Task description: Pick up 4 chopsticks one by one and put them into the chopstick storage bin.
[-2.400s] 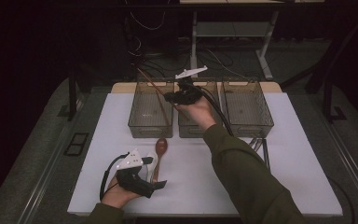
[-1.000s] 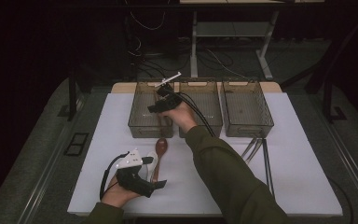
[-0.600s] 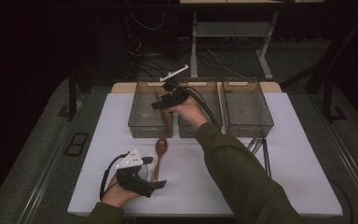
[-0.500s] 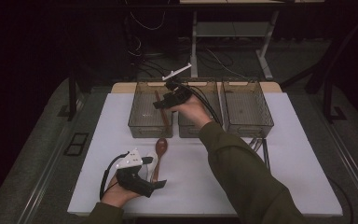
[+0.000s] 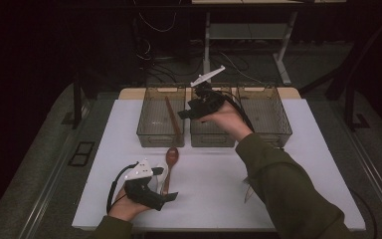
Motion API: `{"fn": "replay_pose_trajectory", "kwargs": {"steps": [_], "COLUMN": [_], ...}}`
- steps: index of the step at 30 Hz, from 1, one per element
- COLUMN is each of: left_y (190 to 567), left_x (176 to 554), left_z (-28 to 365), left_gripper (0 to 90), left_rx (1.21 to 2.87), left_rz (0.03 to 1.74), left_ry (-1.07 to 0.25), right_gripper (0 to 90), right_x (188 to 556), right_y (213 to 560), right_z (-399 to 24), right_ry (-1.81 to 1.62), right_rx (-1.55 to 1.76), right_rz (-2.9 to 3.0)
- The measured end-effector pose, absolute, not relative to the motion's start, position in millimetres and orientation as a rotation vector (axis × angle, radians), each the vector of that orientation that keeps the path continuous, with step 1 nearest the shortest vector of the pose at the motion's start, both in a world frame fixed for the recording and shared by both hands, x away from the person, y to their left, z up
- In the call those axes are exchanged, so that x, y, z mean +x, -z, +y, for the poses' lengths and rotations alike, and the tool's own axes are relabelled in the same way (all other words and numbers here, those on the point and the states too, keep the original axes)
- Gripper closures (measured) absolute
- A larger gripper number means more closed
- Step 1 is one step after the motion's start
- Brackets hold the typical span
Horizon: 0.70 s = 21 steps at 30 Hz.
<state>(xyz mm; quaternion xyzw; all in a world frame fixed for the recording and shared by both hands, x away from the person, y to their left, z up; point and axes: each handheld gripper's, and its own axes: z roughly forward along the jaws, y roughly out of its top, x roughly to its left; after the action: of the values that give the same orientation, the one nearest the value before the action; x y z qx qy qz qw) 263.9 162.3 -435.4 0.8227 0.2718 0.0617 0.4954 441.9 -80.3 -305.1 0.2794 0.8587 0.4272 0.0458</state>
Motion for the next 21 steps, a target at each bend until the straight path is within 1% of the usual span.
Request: {"fn": "replay_pose_trajectory", "kwargs": {"steps": [12, 21], "left_y": [435, 435], "left_x": [264, 264], "left_z": [162, 162], "left_gripper": [0.0, 0.0], "left_rx": [2.001, 1.999], "left_rz": [0.663, 0.667], "left_ry": [-0.151, -0.152], "right_gripper": [35.4, 37.6], "right_x": [413, 394], "right_y": [304, 309], "right_z": [-126, -163], "right_ry": [-1.283, -1.258], "right_rx": [0.836, 0.834], "right_rz": [2.615, 2.611]}}
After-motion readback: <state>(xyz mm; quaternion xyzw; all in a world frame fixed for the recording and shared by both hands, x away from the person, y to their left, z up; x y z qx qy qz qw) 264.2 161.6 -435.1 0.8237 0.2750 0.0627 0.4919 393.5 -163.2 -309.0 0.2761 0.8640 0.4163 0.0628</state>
